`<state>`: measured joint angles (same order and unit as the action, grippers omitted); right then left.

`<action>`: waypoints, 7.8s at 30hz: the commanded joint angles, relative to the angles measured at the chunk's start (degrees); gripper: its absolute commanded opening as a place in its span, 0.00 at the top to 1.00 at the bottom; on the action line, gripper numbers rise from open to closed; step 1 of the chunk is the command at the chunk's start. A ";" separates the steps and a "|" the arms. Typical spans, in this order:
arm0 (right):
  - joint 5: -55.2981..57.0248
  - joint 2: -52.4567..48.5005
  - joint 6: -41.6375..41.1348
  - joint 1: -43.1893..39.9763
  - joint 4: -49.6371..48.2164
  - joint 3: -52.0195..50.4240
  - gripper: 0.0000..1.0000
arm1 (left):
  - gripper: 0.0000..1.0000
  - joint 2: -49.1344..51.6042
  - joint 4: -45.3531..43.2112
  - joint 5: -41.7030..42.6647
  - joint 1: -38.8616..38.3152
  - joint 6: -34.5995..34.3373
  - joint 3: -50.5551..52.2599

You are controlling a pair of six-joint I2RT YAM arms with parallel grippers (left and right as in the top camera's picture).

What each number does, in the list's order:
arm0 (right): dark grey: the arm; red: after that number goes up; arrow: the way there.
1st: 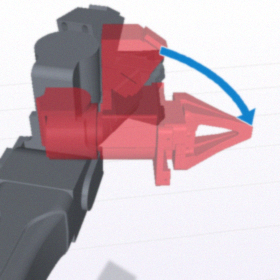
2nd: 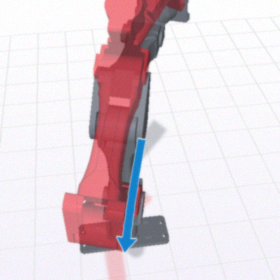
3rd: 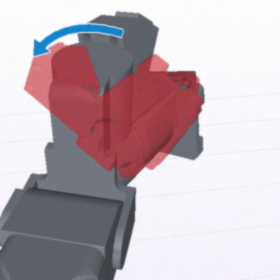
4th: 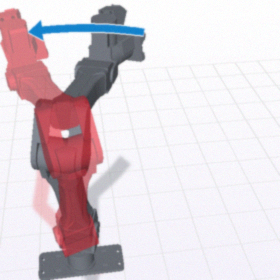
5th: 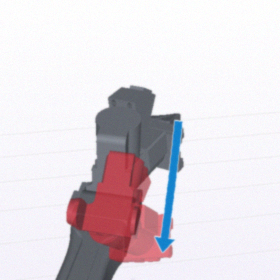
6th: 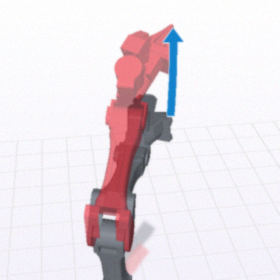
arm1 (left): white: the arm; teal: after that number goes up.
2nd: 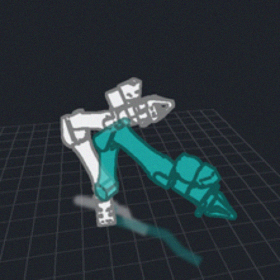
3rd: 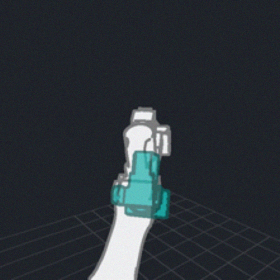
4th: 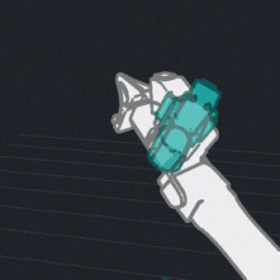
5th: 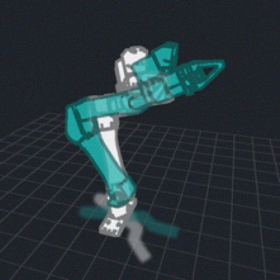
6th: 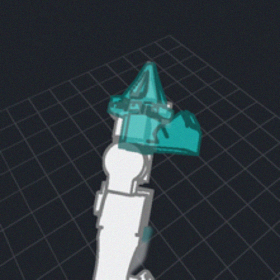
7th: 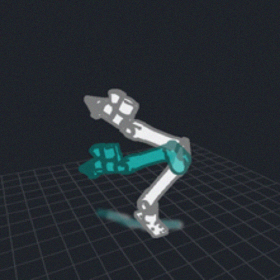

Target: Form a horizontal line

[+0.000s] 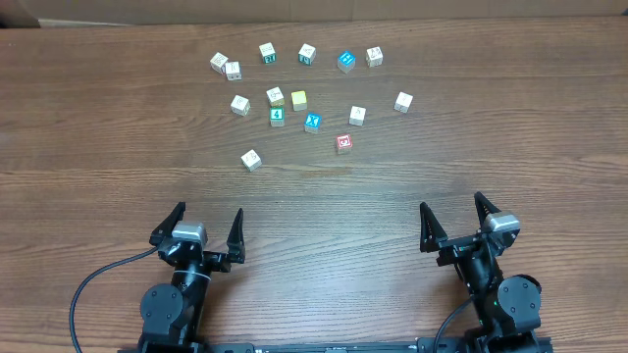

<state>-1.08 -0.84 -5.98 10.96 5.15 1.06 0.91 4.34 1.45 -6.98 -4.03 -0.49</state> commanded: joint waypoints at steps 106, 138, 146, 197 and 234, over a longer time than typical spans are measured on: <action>-0.07 0.72 0.07 -0.17 -0.35 -0.59 0.00 | 0.00 85.68 53.22 5.86 0.31 -0.15 -130.90; -0.07 0.72 0.07 -0.17 -0.35 -0.59 0.00 | 0.96 117.24 92.48 3.04 0.20 2.71 -138.29; -0.07 0.72 0.07 -0.17 -0.35 -0.59 0.00 | 0.96 122.09 92.48 3.08 0.20 -2.12 -129.57; -0.07 0.70 0.07 -0.17 -0.35 -0.59 0.00 | 0.48 122.46 52.43 2.99 -2.60 -24.98 -92.48; -0.07 0.70 0.07 -0.17 -0.35 -0.59 0.00 | 0.65 122.53 61.57 2.58 -6.73 -17.73 -92.48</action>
<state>-1.10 -0.62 -5.98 10.92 5.17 1.06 122.72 65.14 4.40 -11.97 -23.64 -93.08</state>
